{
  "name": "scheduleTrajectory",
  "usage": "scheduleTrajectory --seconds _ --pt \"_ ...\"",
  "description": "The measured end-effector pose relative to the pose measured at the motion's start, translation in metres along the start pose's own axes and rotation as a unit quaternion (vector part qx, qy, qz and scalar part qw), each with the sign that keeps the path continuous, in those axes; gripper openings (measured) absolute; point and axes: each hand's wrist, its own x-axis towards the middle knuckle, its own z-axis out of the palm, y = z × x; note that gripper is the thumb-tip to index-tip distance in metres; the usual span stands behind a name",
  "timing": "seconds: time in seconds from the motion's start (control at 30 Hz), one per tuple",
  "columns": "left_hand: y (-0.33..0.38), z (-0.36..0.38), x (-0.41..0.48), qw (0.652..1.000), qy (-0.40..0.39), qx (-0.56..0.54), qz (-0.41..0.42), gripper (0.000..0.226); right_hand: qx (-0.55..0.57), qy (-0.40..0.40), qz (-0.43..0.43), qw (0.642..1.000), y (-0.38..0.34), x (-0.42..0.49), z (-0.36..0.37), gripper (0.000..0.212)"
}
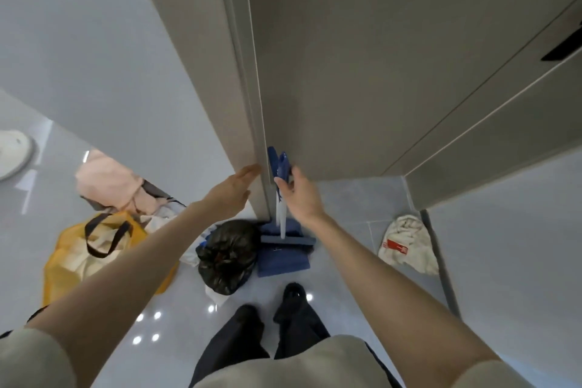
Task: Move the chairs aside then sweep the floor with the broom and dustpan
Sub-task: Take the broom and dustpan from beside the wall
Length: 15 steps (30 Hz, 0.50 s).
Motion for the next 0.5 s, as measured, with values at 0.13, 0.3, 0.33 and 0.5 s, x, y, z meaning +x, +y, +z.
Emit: scheduleTrajectory --seconds 0.13,0.3,0.33,0.5 --pt "0.012 0.001 0.009 0.993 0.005 0.112 0.04 0.066 0.018 0.015 -0.005 1.0 0.019 -0.014 -0.007 0.027" --pt "0.039 0.017 0.039 0.93 -0.034 0.336 0.147 0.054 0.023 0.035 0.002 0.999 0.035 -0.041 -0.015 0.027" --pt "0.043 0.022 0.045 0.92 -0.056 0.359 0.144 0.05 0.024 0.033 0.006 0.999 0.036 -0.047 -0.015 0.022" --pt "0.039 0.056 0.055 0.897 -0.071 0.389 0.197 0.044 0.065 0.087 0.048 0.993 0.039 -0.079 0.013 0.024"
